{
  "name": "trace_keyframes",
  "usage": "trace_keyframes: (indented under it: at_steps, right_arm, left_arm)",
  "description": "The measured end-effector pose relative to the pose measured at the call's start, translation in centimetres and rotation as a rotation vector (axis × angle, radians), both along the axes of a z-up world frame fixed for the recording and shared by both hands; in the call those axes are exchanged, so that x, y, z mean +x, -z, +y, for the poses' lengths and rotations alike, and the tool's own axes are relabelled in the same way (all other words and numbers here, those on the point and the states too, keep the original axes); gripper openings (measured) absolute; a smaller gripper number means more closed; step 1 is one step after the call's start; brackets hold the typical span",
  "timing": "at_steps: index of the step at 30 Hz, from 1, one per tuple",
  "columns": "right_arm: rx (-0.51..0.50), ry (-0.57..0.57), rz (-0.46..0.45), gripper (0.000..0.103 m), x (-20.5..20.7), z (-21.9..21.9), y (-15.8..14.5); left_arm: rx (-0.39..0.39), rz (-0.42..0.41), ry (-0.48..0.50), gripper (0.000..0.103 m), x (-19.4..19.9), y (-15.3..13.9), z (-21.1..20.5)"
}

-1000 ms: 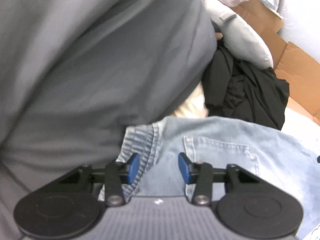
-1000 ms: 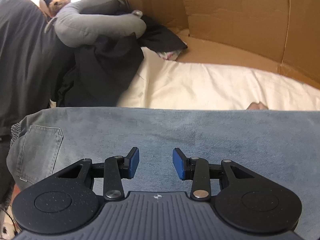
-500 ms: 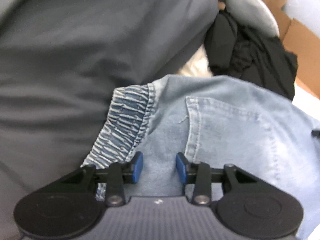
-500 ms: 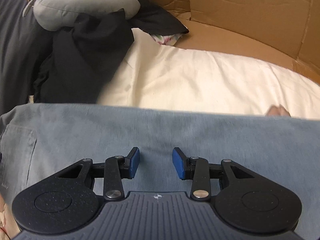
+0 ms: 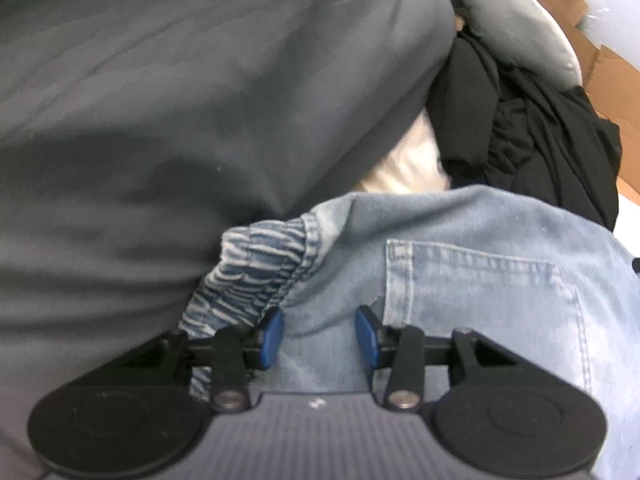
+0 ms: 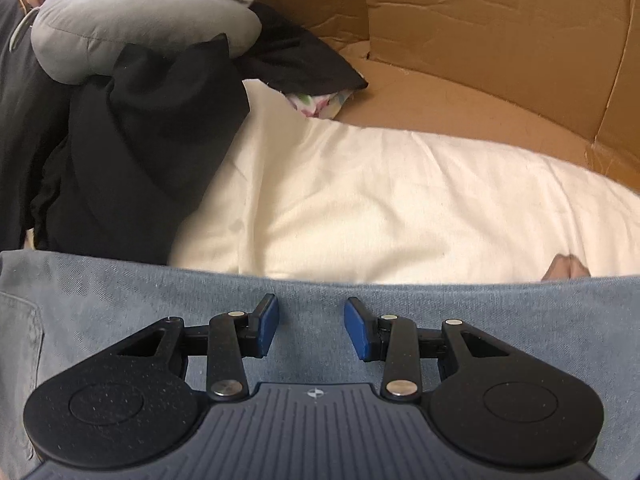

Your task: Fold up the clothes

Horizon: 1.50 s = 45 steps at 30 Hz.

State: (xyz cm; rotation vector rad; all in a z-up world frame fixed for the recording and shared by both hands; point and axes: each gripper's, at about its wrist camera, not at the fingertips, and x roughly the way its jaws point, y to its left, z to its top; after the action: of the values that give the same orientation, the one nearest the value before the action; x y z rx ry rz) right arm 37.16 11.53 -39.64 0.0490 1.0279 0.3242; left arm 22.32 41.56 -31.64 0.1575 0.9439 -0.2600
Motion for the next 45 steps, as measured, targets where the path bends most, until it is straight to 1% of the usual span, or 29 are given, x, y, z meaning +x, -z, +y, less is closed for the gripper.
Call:
trace_keyframes:
  at_steps: [4, 7, 10, 11, 13, 15, 18, 21, 23, 25, 27, 30, 33, 36, 39, 41, 42, 43, 45]
  right_arm:
    - [0.014, -0.008, -0.020, 0.043, 0.7, 0.0, 0.3]
    - [0.041, 0.021, 0.009, 0.042, 2.0, -0.1, 0.6]
    - [0.058, 0.051, -0.005, 0.042, 1.5, -0.3, -0.4]
    - [0.067, 0.064, -0.020, 0.043, 0.6, -0.6, -1.1]
    - [0.087, 0.091, -0.047, 0.043, -1.0, -1.1, -2.4]
    - [0.138, 0.123, -0.044, 0.043, -3.3, -2.2, -3.6]
    - [0.164, 0.151, -0.052, 0.043, -7.7, -3.8, -4.6]
    - [0.155, 0.152, -0.037, 0.043, -11.8, -5.3, -4.2]
    - [0.112, 0.146, -0.033, 0.043, -13.9, -6.2, -3.9]
    - [0.098, 0.139, -0.023, 0.043, -15.3, -7.0, -3.6]
    - [0.085, 0.132, -0.012, 0.043, -16.6, -7.8, -3.3]
    - [0.084, 0.126, 0.023, 0.043, -17.1, -8.6, -2.5]
    - [0.076, 0.131, 0.046, 0.043, -17.4, -9.3, -2.1]
    - [0.077, 0.121, 0.058, 0.043, -17.5, -9.8, -2.0]
    - [0.085, 0.110, 0.069, 0.044, -17.5, -10.4, -2.0]
    - [0.091, 0.098, 0.065, 0.045, -17.4, -10.6, -2.2]
    - [0.083, 0.089, 0.059, 0.048, -17.3, -10.7, -2.3]
    - [0.073, 0.082, 0.056, 0.054, -17.3, -10.7, -2.2]
    - [0.054, 0.070, 0.054, 0.060, -17.2, -10.8, -2.1]
  left_arm:
    - [0.000, -0.012, 0.008, 0.041, 0.1, -0.5, -0.1]
    - [-0.020, -0.010, 0.013, 0.041, 1.0, -0.5, -0.2]
    - [-0.033, -0.010, 0.020, 0.040, 2.4, -0.7, -0.5]
    - [-0.033, -0.007, 0.021, 0.038, 2.8, -0.7, -0.8]
    - [-0.020, 0.014, 0.020, 0.038, 3.7, -0.7, -1.3]
    - [-0.003, 0.039, 0.022, 0.038, 4.6, -0.5, -1.8]
    - [0.013, 0.045, 0.053, 0.038, 5.2, -0.3, -2.1]
    - [0.041, 0.053, 0.072, 0.037, 5.2, -0.8, -2.5]
    - [0.059, 0.058, 0.093, 0.037, 4.6, -1.7, -2.8]
    - [0.069, 0.052, 0.114, 0.037, 3.6, -2.9, -2.8]
    - [0.068, 0.042, 0.117, 0.047, 2.3, -4.1, -2.6]
    - [0.052, 0.045, 0.129, 0.048, 0.2, -5.5, -2.1]
    - [0.033, 0.063, 0.127, 0.048, -1.6, -5.7, -1.6]
    - [0.036, 0.074, 0.117, 0.048, -3.7, -5.1, -1.2]
    - [0.034, 0.086, 0.107, 0.047, -4.5, -5.0, -0.5]
    - [0.033, 0.094, 0.096, 0.047, -4.8, -5.1, 0.0]
    - [0.030, 0.100, 0.085, 0.046, -4.8, -5.0, 0.1]
    - [0.025, 0.105, 0.076, 0.045, -4.9, -4.9, 0.2]
    - [0.022, 0.100, 0.071, 0.044, -5.3, -5.0, 0.5]
